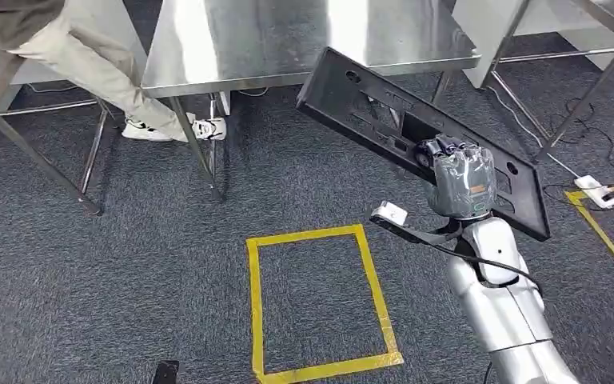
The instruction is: Take the parts from the cabinet and place them on the table.
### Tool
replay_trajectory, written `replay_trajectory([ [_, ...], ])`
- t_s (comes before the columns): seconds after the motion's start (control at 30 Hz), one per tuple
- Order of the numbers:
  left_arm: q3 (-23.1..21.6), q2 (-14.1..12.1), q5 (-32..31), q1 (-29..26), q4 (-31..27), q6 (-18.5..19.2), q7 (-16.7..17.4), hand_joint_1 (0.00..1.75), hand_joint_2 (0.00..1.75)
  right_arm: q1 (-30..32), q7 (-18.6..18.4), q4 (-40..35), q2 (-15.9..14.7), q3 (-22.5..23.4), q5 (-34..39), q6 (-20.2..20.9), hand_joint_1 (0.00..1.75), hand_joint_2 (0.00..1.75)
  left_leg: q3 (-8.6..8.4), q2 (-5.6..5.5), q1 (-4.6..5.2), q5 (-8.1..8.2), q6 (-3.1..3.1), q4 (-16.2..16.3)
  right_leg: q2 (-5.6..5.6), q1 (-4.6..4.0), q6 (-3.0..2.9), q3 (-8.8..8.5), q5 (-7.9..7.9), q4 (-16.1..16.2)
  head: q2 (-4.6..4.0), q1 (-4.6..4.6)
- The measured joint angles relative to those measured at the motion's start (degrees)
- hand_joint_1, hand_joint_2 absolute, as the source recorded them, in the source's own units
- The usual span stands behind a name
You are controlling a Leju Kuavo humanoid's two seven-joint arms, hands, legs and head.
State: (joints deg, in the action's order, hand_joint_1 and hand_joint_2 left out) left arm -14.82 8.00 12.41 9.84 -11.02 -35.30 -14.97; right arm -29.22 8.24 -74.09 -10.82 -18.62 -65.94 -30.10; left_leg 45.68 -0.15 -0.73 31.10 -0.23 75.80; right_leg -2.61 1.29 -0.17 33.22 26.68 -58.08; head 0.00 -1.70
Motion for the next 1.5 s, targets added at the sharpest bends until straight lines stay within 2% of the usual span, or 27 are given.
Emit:
replay_trajectory([
  [0.03,0.00,0.00,0.00,0.01,0.00,0.00,0.00,0.00,1.75,0.03,0.00,0.00,0.04,0.00,-0.02,0.00,1.75,1.75,-1.44,0.13,-0.01,-2.00,0.02,-3.05,-0.64,0.00,-0.05,-0.08,0.08,0.00,0.00,-0.07],
  [0.07,0.00,-0.02,-0.07,0.05,0.00,0.00,0.02,0.00,1.75,0.01,0.00,0.00,0.13,0.00,-0.02,0.00,1.75,1.75,-4.17,0.62,0.01,-4.52,0.20,-8.19,-1.21,-0.01,0.08,-0.26,0.24,0.00,0.00,-0.02],
  [0.1,0.00,-0.09,-0.09,0.10,0.00,0.00,0.00,0.00,1.75,-0.04,0.00,-0.04,0.17,0.00,-0.02,0.00,1.75,1.75,-7.22,2.09,0.13,-6.64,0.51,-13.52,-1.72,-0.03,0.26,-0.51,0.42,0.00,0.00,-0.04],
  [0.13,0.00,-0.09,-0.15,0.19,0.00,0.00,0.00,0.00,1.75,-0.05,0.00,-0.04,0.20,0.02,-0.02,0.00,1.75,1.75,-9.00,5.17,0.55,-6.55,0.93,-17.07,-2.20,-0.27,0.47,-0.75,0.57,0.01,0.00,-0.09],
  [0.17,0.00,-0.09,-0.15,0.27,0.00,0.04,0.00,0.00,1.75,-0.12,0.00,-0.07,0.17,0.02,-0.02,0.00,1.75,1.75,-9.10,4.66,0.80,-6.69,1.20,-17.07,-2.65,-0.93,0.84,-0.71,0.77,0.03,0.00,0.13],
  [0.23,0.00,-0.11,-0.24,0.27,0.00,0.09,0.00,0.00,1.75,-0.11,0.00,-0.07,0.28,0.00,-0.02,0.00,1.75,1.75,-8.78,3.17,1.17,-6.62,1.57,-16.94,-3.74,-0.74,1.27,-0.99,0.86,0.18,0.00,0.28],
  [0.27,0.02,-0.15,-0.24,0.26,0.00,0.09,0.00,0.00,1.75,-0.11,0.00,-0.07,0.35,0.00,-0.02,0.00,1.75,1.75,-8.78,2.42,1.28,-6.80,1.96,-17.21,-4.42,-0.82,1.74,-1.29,0.83,0.54,0.00,0.20],
  [0.3,0.02,-0.17,-0.33,0.26,0.00,0.09,0.02,0.00,1.75,-0.05,0.00,-0.26,0.39,0.02,-0.07,0.00,1.75,1.75,-9.55,1.76,0.57,-7.45,2.70,-18.23,-4.04,-1.29,2.20,-1.06,1.26,0.36,0.00,0.31],
  [0.33,0.02,-0.06,-0.39,0.22,0.00,0.13,0.00,0.00,1.75,-0.08,-0.11,-0.28,0.17,0.09,-0.15,0.00,1.75,1.75,-9.79,1.52,0.74,-7.65,2.86,-18.68,-1.25,-0.73,2.27,-0.81,1.88,-0.74,0.00,0.48],
  [0.37,0.02,-0.07,-0.48,0.38,0.00,0.20,0.02,0.00,1.75,-0.06,-0.17,-0.42,0.20,0.09,-0.18,-0.11,1.75,1.75,-9.78,1.01,0.58,-7.86,3.24,-18.71,1.05,-0.65,1.82,0.78,3.51,-4.13,0.00,0.37],
  [0.4,0.00,-0.04,-0.50,0.49,0.00,0.33,0.02,0.00,1.75,0.03,-0.20,-0.44,0.11,0.11,-0.35,-0.13,1.75,1.75,-9.74,0.38,0.55,-7.87,3.27,-18.71,1.92,-0.54,1.55,3.09,5.35,-8.67,0.00,0.57],
  [0.43,0.00,0.04,-0.50,0.47,0.00,0.35,0.02,0.00,1.75,0.41,-0.31,-0.44,-0.02,0.18,-0.53,-0.13,1.75,1.75,-9.74,-0.36,0.55,-7.85,3.31,-18.70,2.22,-0.44,1.51,5.93,7.18,-13.99,0.00,0.66],
  [0.47,0.00,0.15,-0.50,0.37,0.00,0.35,0.02,0.00,1.75,0.71,-0.44,-0.44,-0.15,0.22,-0.83,-0.15,1.75,1.75,-9.74,-1.02,0.56,-7.83,3.32,-18.68,2.39,-0.47,1.81,7.97,7.88,-17.55,0.00,0.70],
  [0.5,0.00,0.15,-0.50,0.26,0.00,0.35,0.02,0.00,1.75,0.89,-0.46,-0.44,-0.22,0.24,-0.94,-0.15,1.75,1.75,-9.75,-1.42,0.56,-7.82,3.31,-18.63,2.45,-0.44,2.23,8.64,7.42,-18.02,0.00,0.72],
  [0.53,0.00,0.15,-0.50,0.23,0.00,0.35,0.02,0.00,1.75,1.00,-0.50,-0.44,-0.24,0.24,-1.01,-0.15,1.75,1.75,-9.76,-1.88,0.55,-7.80,3.27,-18.56,2.45,-0.33,2.91,7.94,5.92,-15.79,0.00,0.72],
  [0.57,0.00,0.15,-0.57,0.24,0.00,0.37,0.02,0.00,1.75,0.98,-0.50,-0.48,-0.26,0.26,-1.05,-0.15,1.75,1.75,-9.77,-2.23,0.47,-7.72,3.14,-18.43,2.44,-0.11,3.69,6.00,3.60,-11.05,0.00,0.79],
  [0.6,-0.02,0.20,-0.57,0.25,0.00,0.44,0.02,0.00,1.75,0.95,-0.50,-0.52,-0.31,0.30,-1.13,-0.17,1.75,1.75,-9.77,-2.59,0.34,-7.53,2.86,-18.14,2.45,0.21,4.36,3.22,1.01,-4.91,0.00,0.80],
  [0.63,-0.02,0.17,-0.59,0.24,0.00,0.44,0.02,0.00,1.75,0.95,-0.52,-0.57,-0.28,0.33,-1.36,-0.17,1.75,1.75,-9.66,-2.91,0.39,-7.26,2.45,-17.79,2.63,0.52,4.58,1.21,-0.34,-0.46,0.00,0.94],
  [0.67,-0.02,0.15,-0.59,0.25,0.00,0.46,0.07,0.00,1.75,0.99,-0.59,-0.59,-0.26,0.29,-1.62,-0.17,1.75,1.75,-9.39,-3.11,0.76,-6.96,2.00,-17.39,2.87,-0.05,3.76,0.63,-0.31,-0.17,0.00,1.07],
  [0.7,-0.02,0.17,-0.59,0.21,0.00,0.46,0.09,0.00,1.75,1.09,-0.61,-0.68,-0.31,0.31,-1.81,-0.17,1.75,1.75,-9.29,-3.09,0.77,-6.96,1.91,-17.38,2.82,0.03,3.01,0.83,-0.49,0.00,0.00,0.96],
  [0.73,-0.02,0.11,-0.59,0.14,0.00,0.44,0.11,0.00,1.75,1.22,-0.63,-0.68,-0.24,0.31,-1.92,-0.17,1.75,1.75,-9.17,-3.05,0.85,-6.82,2.86,-17.23,2.81,0.37,2.84,0.87,-0.63,0.05,0.00,0.74],
  [0.77,-0.02,0.07,-0.59,0.07,0.00,0.44,0.13,0.00,1.75,1.31,-0.66,-0.77,-0.20,0.28,-1.97,-0.17,1.75,1.75,-9.11,-3.02,0.83,-7.05,3.43,-17.25,2.83,0.20,2.72,0.86,-0.70,0.04,0.00,0.74],
  [0.93,-0.02,0.00,-0.63,0.09,0.00,0.44,0.15,0.00,1.75,1.31,-0.68,-0.96,-0.18,0.31,-2.01,-0.17,1.75,1.75,-9.48,-2.66,0.62,-7.08,3.39,-17.64,3.18,-0.23,2.58,0.88,-0.72,0.02,0.00,0.68],
  [1.0,-0.02,0.00,-0.66,0.09,0.00,0.44,0.15,0.00,1.75,1.32,-0.68,-0.96,-0.18,0.31,-2.03,-0.17,1.75,1.75,-9.51,-2.62,0.54,-7.11,3.06,-17.73,3.18,-0.41,1.74,0.89,-0.69,0.01,0.00,0.70],
  [1.13,-0.02,0.00,-0.63,0.09,0.00,0.46,0.13,0.00,1.75,1.32,-0.68,-0.96,-0.18,0.31,-2.03,-0.15,1.75,1.75,-9.54,-2.61,0.31,-7.11,1.51,-17.87,3.18,-0.58,1.70,0.92,-0.65,-0.01,0.00,0.72],
  [1.3,-0.04,0.00,-0.57,0.08,0.00,2.53,-1.77,0.00,1.75,1.32,-0.68,-0.96,-0.18,0.31,-2.07,-0.11,1.75,1.75,-9.53,-2.60,0.36,-7.07,1.32,-17.87,3.17,-0.58,1.70,0.91,-0.63,-0.01,0.00,0.74],
  [1.5,-0.31,0.00,-1.57,0.05,0.00,2.93,-1.92,0.00,1.75,1.32,-0.68,-0.96,-0.15,0.31,-2.08,0.07,1.75,1.75,-9.51,-2.60,0.72,-7.06,1.34,-17.84,3.16,-0.51,1.71,0.94,-0.63,0.00,0.00,0.72],
])
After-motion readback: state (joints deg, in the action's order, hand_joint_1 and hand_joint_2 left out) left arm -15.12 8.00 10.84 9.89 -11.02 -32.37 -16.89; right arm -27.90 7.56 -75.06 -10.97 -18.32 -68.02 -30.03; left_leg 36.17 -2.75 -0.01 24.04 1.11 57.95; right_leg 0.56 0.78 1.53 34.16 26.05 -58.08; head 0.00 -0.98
